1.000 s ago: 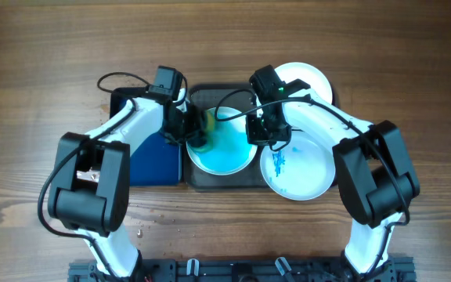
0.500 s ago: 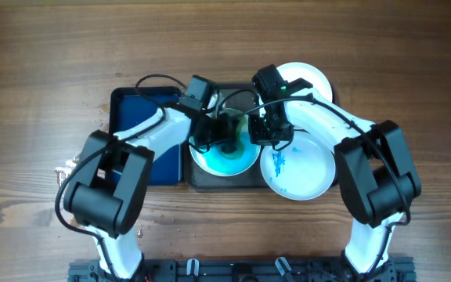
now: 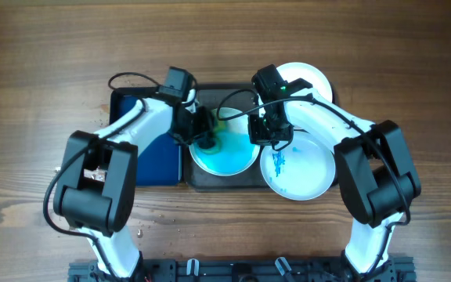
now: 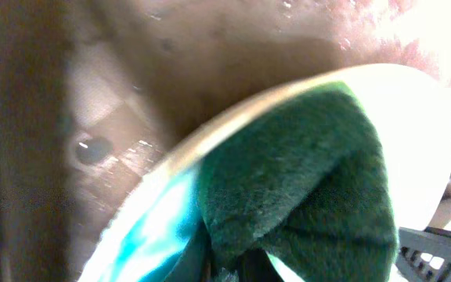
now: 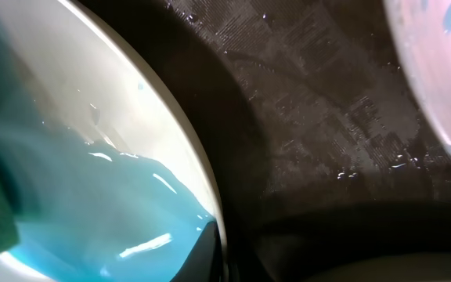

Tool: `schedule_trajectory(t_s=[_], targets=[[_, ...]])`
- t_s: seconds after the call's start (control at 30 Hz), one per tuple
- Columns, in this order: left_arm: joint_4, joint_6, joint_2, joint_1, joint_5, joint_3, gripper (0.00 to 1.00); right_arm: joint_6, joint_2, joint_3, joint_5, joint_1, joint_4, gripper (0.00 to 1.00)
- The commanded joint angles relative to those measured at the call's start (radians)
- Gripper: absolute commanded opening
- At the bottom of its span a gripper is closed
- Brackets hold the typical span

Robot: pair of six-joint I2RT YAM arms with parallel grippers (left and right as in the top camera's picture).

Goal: Clean dirty plates on tray and stack at the side
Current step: 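Scrub the left white plate with the sponge while right gripper holds rim, then return the sponge to the blue water tray with the left gripper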

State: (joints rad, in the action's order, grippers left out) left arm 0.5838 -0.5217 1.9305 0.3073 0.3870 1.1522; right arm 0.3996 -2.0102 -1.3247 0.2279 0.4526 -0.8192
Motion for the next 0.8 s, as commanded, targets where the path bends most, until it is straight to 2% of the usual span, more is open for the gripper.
schedule_trajectory(t_s=[0.0,0.13,0.3,0.33,0.4,0.47,0.53,0.7,0.77], targets=[[0.023,-0.003,-0.041,0.093,-0.063,-0.032,0.04,-0.007,-0.018,0.010,-0.024,0.006,0.002,0.04],[0.035,-0.011,-0.131,0.103,-0.063,-0.032,0.04,-0.007,-0.018,0.010,-0.024,0.006,0.002,0.04],[0.065,-0.011,-0.269,0.045,-0.081,-0.032,0.04,-0.007,-0.018,0.010,-0.024,0.006,0.003,0.04],[0.079,-0.011,-0.284,0.036,-0.097,-0.032,0.04,-0.008,-0.018,0.010,-0.024,0.006,0.002,0.04],[0.177,-0.011,-0.334,-0.006,-0.244,-0.032,0.04,-0.008,-0.018,0.010,-0.024,0.006,0.003,0.04],[0.271,-0.011,-0.341,-0.045,-0.359,-0.032,0.04,-0.007,-0.018,0.010,-0.024,0.006,0.004,0.04],[0.314,-0.005,-0.337,-0.102,-0.374,-0.033,0.04,-0.008,-0.018,0.010,-0.024,0.006,0.007,0.04],[0.259,0.120,-0.301,-0.210,-0.378,-0.034,0.04,-0.011,-0.018,0.010,-0.024,0.006,0.006,0.04],[0.246,0.124,-0.260,-0.248,-0.378,-0.034,0.04,-0.015,-0.018,0.010,-0.024,0.006,0.005,0.04]])
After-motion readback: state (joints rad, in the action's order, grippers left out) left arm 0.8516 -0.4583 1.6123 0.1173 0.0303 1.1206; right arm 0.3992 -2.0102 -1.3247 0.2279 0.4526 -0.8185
